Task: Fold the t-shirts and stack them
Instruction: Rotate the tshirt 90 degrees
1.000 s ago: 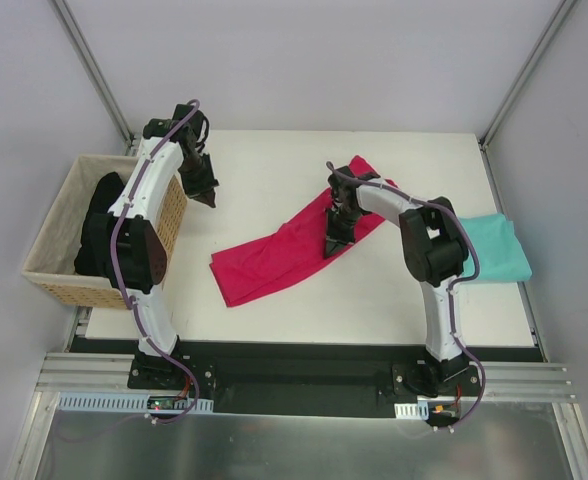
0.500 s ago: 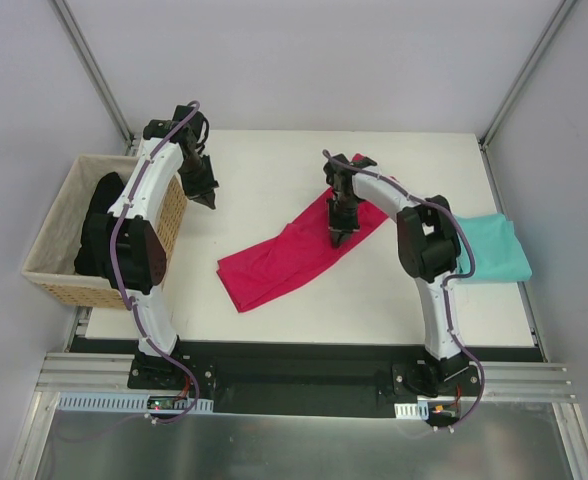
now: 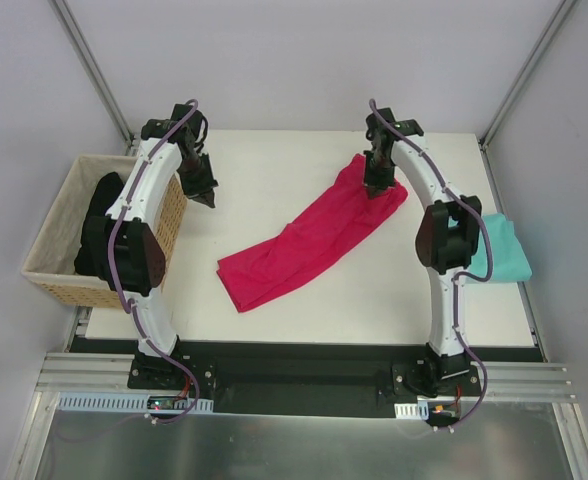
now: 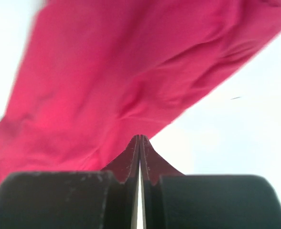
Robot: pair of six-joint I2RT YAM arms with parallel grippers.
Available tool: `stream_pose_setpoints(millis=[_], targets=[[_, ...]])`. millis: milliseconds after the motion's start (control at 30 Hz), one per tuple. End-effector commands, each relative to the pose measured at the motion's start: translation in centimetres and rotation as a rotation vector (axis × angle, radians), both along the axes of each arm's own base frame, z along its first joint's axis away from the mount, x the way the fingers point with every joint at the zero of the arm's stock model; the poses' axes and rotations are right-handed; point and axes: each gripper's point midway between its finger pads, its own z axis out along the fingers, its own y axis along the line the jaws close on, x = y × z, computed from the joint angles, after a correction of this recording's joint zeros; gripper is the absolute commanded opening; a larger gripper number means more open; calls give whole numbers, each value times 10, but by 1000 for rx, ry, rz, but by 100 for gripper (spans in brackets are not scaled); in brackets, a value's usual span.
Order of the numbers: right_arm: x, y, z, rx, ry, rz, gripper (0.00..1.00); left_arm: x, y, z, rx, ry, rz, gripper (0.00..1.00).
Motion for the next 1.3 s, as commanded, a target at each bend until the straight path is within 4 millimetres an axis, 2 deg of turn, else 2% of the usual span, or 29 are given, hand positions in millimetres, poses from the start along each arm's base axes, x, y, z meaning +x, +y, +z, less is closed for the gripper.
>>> stream_pose_setpoints(millis=[0, 267, 367, 500, 733, 933, 1067, 1100, 1267], targets=[[-7, -34, -26, -39, 81, -39, 1, 6, 2, 22, -18, -56, 23, 0], [4, -76, -54, -31, 133, -129, 1, 13, -2, 21, -31, -40, 20, 0], [8, -84, -58, -23, 138, -154, 1, 16, -3, 22, -32, -37, 21, 0], [10, -87, -74, -6, 171, -169, 1, 17, -2, 25, -29, -33, 20, 0], [26, -76, -93, 85, 181, -184, 1, 19, 0, 25, -12, -22, 25, 0], [54, -64, -93, 206, 112, -175, 1, 12, 5, 20, 17, 17, 31, 0], [74, -48, -81, 307, 23, -126, 1, 7, 9, 17, 37, 35, 37, 0], [85, -45, -77, 325, -26, -110, 1, 7, 9, 18, 38, 33, 36, 0], [109, -38, -64, 367, -126, -75, 3, 2, 12, 17, 50, 51, 38, 0]])
